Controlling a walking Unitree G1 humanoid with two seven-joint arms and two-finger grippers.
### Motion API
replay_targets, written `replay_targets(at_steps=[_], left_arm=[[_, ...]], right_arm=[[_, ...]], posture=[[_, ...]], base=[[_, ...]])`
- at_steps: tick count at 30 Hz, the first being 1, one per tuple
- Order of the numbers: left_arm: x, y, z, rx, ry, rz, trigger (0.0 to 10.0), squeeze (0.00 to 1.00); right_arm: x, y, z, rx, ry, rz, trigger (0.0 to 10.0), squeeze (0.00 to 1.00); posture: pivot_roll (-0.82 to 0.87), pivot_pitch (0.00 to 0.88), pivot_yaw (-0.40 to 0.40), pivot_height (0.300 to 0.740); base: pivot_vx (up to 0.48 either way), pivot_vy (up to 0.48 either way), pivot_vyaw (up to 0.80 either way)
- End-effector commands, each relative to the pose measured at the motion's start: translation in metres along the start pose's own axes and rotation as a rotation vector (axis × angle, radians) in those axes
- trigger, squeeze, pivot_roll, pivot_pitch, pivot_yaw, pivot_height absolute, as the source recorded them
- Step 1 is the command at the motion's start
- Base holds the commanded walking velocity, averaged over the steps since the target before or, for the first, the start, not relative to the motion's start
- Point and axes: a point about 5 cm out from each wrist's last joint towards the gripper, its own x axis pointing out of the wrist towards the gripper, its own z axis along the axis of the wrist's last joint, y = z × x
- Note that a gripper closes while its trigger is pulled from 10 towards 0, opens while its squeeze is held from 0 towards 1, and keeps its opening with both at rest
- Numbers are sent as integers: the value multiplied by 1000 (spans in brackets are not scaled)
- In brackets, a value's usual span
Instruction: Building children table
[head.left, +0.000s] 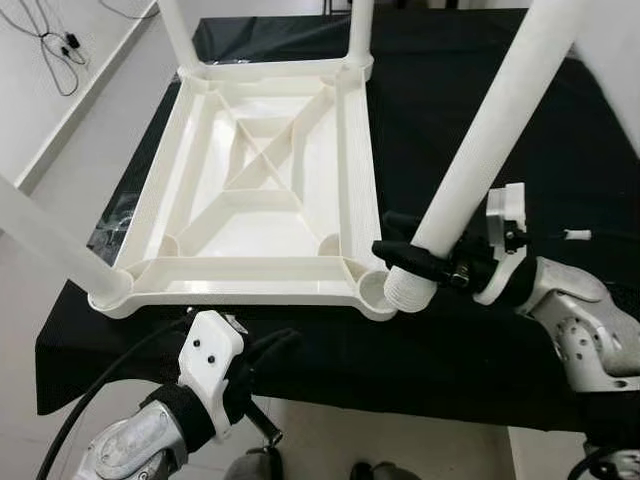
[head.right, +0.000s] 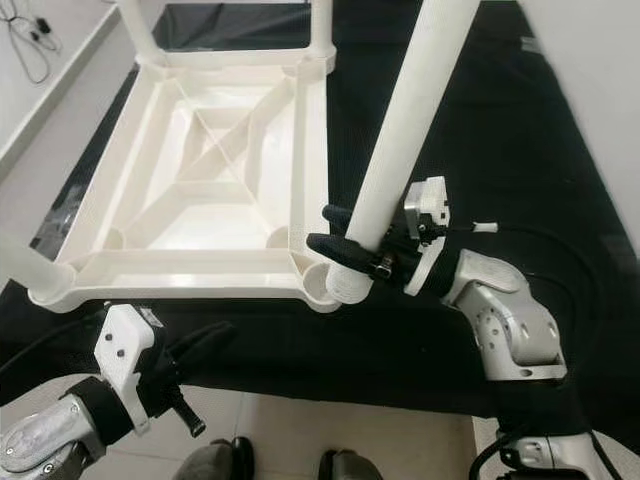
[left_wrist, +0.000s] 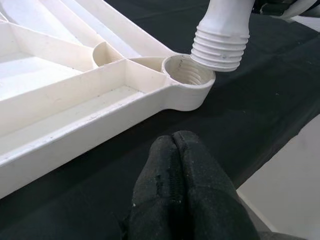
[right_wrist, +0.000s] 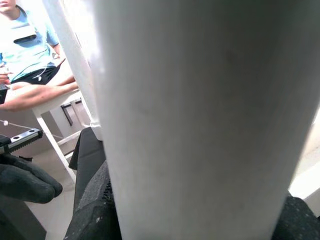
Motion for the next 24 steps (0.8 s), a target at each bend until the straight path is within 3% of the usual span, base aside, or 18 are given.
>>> replay_targets(at_steps=[1,8,11,14,20,24], left_arm=[[-2,-2,-3,-16,23,-12,10000,0],[-6,-4,-3,-7,41,-31,10000,0],[-8,-7,-3,8,62,-66,10000,0],[-9,-7,-3,7,62,-68,10000,0],[-9,-8,-3,5,61,-69,10000,0],[-9,-8,-3,7,59,-69,10000,0]], right_arm=[[6,9,-3,-1,9,42,10000,0],[12,19,-11,-45,43,80,10000,0],[29,21,-6,-111,2,46,10000,0],[32,21,-4,-120,-11,42,10000,0],[35,17,0,-128,-34,22,10000,0],[28,6,-9,-124,16,3,10000,0]], posture=[[94,243,3,740],[93,247,7,740],[97,252,16,740],[100,254,17,740],[102,256,16,740],[105,262,12,740]], base=[[0,0,0],[0,0,0],[0,0,0],[0,0,0],[0,0,0],[0,0,0]])
